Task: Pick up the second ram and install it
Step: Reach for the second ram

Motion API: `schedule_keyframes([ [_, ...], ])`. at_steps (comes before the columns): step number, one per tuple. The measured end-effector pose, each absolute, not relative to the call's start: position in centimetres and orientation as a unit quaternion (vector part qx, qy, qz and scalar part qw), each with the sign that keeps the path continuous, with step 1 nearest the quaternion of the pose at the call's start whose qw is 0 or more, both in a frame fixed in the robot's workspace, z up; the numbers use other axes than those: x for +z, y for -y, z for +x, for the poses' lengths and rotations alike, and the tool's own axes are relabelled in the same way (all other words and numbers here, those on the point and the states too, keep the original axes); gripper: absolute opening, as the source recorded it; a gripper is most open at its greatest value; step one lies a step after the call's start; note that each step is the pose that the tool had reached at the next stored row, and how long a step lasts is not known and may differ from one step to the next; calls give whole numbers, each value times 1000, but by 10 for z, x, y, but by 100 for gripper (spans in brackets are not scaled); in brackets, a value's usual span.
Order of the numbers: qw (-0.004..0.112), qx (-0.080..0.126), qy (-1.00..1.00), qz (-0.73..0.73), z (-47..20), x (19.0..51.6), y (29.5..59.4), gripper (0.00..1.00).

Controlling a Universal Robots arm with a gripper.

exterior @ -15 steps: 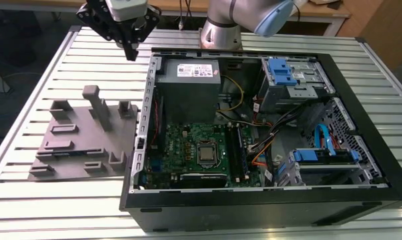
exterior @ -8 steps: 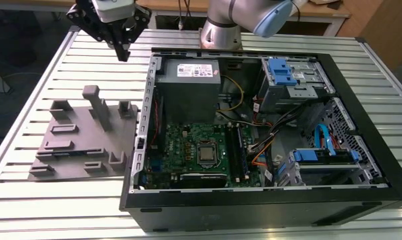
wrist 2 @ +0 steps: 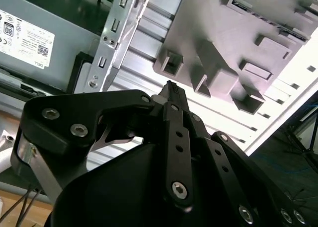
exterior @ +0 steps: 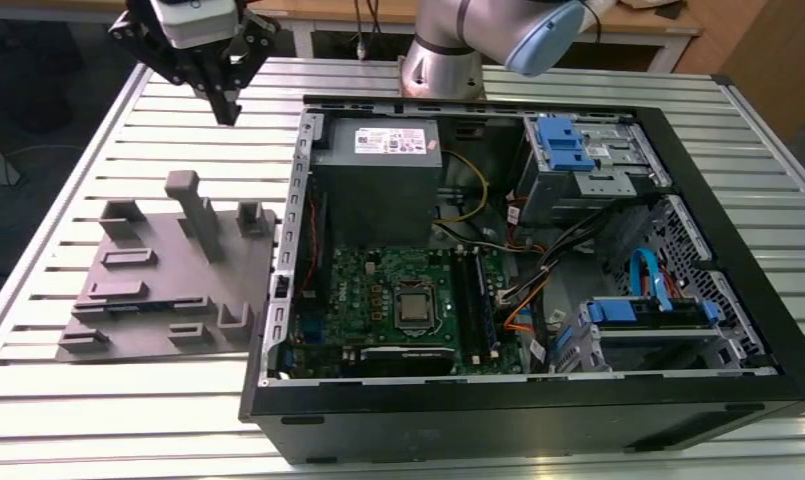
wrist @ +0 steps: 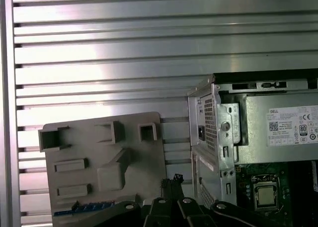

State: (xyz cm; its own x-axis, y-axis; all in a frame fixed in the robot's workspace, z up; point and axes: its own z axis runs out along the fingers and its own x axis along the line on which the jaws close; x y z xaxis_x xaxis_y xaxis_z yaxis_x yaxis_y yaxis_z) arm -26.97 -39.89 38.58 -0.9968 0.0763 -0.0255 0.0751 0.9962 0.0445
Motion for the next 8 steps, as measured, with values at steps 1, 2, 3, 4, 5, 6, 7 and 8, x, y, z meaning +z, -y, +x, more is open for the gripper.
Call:
schedule_keyframes([
  [1,14,22,-999,38,-273,385,399,11],
  [2,14,22,-999,38,-275,385,399,11],
  [3,13,22,-999,38,-278,384,400,11],
  [4,14,22,-999,38,-280,384,401,11],
  [5,14,22,-999,38,-282,383,403,11],
  [6,14,22,-999,38,-285,382,405,11],
  [7,14,22,-999,38,-287,381,407,11],
  [8,14,22,-999,38,-290,380,409,11],
])
